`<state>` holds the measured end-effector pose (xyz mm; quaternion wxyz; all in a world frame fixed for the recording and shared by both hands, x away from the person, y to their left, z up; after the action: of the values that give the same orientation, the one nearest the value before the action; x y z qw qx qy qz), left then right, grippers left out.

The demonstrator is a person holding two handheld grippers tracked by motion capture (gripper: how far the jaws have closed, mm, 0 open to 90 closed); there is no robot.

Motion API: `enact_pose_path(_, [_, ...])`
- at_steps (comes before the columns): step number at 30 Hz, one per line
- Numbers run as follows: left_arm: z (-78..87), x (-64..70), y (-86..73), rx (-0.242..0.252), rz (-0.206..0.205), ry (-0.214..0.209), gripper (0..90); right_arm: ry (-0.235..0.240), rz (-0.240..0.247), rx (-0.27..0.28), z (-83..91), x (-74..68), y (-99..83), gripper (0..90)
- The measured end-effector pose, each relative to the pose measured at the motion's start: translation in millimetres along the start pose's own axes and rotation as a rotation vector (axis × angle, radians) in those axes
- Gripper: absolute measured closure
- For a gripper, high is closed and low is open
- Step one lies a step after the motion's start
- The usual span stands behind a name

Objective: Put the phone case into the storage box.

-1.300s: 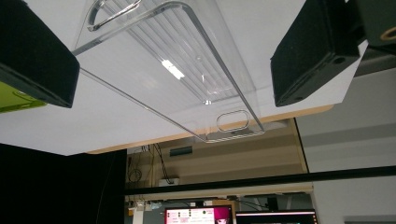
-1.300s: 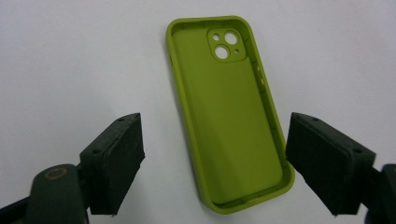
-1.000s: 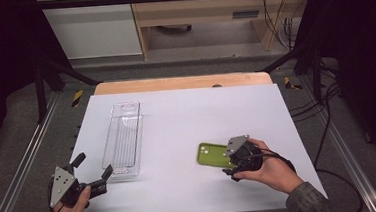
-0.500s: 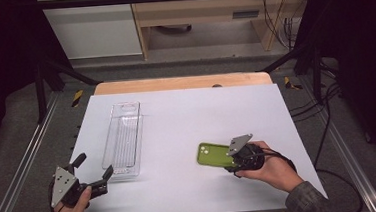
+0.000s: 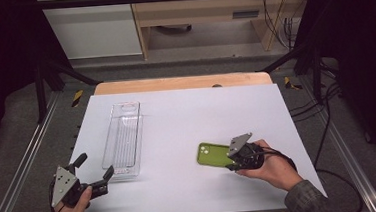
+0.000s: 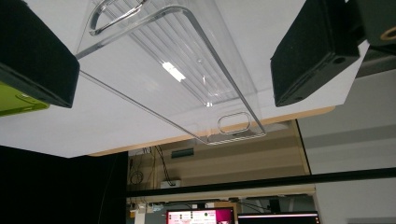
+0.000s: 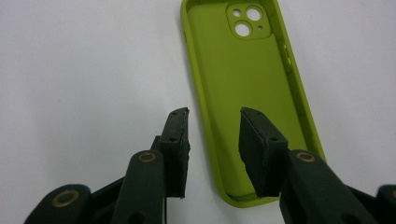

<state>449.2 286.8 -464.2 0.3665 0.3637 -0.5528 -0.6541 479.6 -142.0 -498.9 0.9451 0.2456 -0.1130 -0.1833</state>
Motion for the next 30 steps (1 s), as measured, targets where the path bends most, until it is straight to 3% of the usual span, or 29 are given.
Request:
enact_pose_path(10, [-0.9, 1.4, -0.3, -0.005, -0.006, -0.001, 1.0, 0.009, 0.027, -0.025, -5.4, -1.3, -2.0, 70.3])
enact_pose_path(30, [-1.9, 2.1, -0.8, -0.01, -0.011, -0.005, 1.0, 0.023, 0.04, -0.064, -10.4, 2.1, -11.5, 71.8])
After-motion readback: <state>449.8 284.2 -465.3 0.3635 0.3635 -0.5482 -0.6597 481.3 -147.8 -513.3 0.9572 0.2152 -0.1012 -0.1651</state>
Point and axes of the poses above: each handheld gripper's, and its own axes: z roughly backward along the jaws, y roughly out of its top, x roughly to its right, the point moved 7 cm from there along -z, roughly forward along the jaws, and after that the axes turned 1 degree about -x, right-handed, at the moved point
